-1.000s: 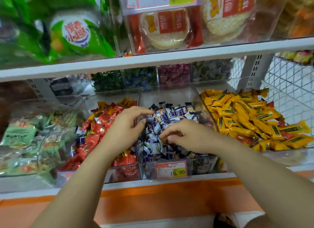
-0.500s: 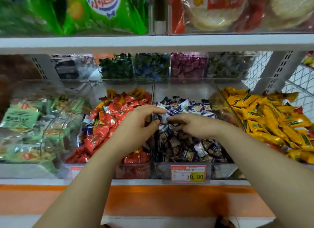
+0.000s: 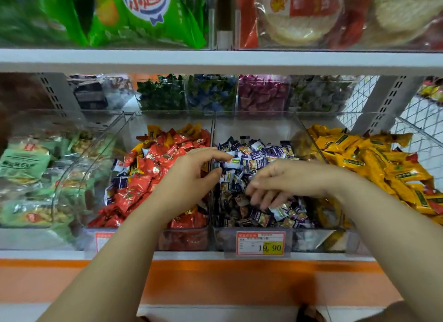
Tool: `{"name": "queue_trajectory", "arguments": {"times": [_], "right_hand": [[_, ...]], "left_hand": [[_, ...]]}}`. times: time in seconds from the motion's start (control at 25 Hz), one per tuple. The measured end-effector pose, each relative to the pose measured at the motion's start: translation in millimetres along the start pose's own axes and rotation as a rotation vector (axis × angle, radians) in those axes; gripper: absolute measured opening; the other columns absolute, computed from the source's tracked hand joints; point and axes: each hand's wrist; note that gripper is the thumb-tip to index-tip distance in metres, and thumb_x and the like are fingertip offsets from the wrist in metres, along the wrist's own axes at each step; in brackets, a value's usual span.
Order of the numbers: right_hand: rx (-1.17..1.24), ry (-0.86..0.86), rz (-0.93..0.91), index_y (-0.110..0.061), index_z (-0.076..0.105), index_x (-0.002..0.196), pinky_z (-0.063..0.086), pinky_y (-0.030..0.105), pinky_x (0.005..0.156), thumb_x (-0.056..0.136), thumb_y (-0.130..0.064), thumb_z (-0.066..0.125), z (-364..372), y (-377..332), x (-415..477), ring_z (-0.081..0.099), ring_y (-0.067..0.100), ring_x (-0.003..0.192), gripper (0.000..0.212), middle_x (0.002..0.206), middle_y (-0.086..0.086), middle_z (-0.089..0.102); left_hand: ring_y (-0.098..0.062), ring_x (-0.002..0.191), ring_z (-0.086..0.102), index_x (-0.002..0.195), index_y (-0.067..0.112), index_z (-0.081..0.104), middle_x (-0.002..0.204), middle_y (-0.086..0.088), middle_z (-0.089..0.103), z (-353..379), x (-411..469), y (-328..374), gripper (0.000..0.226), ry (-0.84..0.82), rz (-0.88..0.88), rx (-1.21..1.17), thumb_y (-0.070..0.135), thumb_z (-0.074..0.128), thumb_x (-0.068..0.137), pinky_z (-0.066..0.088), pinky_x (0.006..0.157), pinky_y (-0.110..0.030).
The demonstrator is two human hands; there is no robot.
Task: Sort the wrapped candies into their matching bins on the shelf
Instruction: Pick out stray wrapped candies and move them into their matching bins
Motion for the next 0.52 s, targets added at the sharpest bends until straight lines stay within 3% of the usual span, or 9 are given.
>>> {"name": "queue_trajectory", "arguments": {"times": [0.08,0.2,0.36,0.44,0.52], "right_hand": [[0.046,-0.214,0.149,-0.007,0.065,0.106,0.052,0.034,0.084,0.098,-0.039,0.039,16,-6,2,0.064,0.021,0.089,0.042,0.1,0.008,0.069],[0.01,-0.336,0.268,-0.006,0.059,0.118,0.047,0.039,0.093,0.1,-0.039,0.031,39,-10,16,0.06,0.026,0.105,0.046,0.118,0.014,0.062],[0.097,-0.295,0.203,-0.021,0.044,0.136,0.031,0.052,0.109,0.101,-0.033,0.025,38,-12,19,0.043,0.029,0.129,0.042,0.145,0.004,0.041],[0.13,-0.216,0.143,-0.024,0.042,0.138,0.027,0.055,0.11,0.101,-0.032,0.025,33,-13,20,0.043,0.026,0.129,0.041,0.147,-0.002,0.038],[0.169,-0.159,0.106,-0.025,0.045,0.134,0.032,0.05,0.108,0.101,-0.03,0.026,31,-14,24,0.048,0.021,0.123,0.039,0.138,-0.004,0.046]], "left_hand": [[0.013,0.113,0.038,0.112,0.04,0.059,0.114,0.028,0.047,0,-1,1,0.031,-0.001,-0.007,-0.019,0.018,0.057,0.091,0.024,0.092,0.001],[0.019,0.108,0.035,0.113,0.038,0.06,0.107,0.036,0.042,-1,-1,1,0.03,0.0,-0.016,-0.034,0.017,0.057,0.091,0.021,0.087,0.009],[0.017,0.112,0.033,0.115,0.036,0.06,0.107,0.034,0.041,0,-1,0,0.031,-0.009,-0.011,-0.033,0.017,0.056,0.092,0.022,0.094,0.003],[0.017,0.112,0.032,0.116,0.035,0.06,0.106,0.035,0.041,0,-1,1,0.031,-0.012,-0.012,-0.033,0.016,0.056,0.092,0.021,0.091,0.007],[0.018,0.112,0.03,0.115,0.035,0.061,0.108,0.033,0.041,0,-1,0,0.031,-0.009,-0.01,-0.027,0.015,0.056,0.092,0.017,0.084,0.012]]}}
Point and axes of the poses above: each hand's wrist, its own x-axis towards the middle knuckle, its own z-axis out of the palm, y = z × x
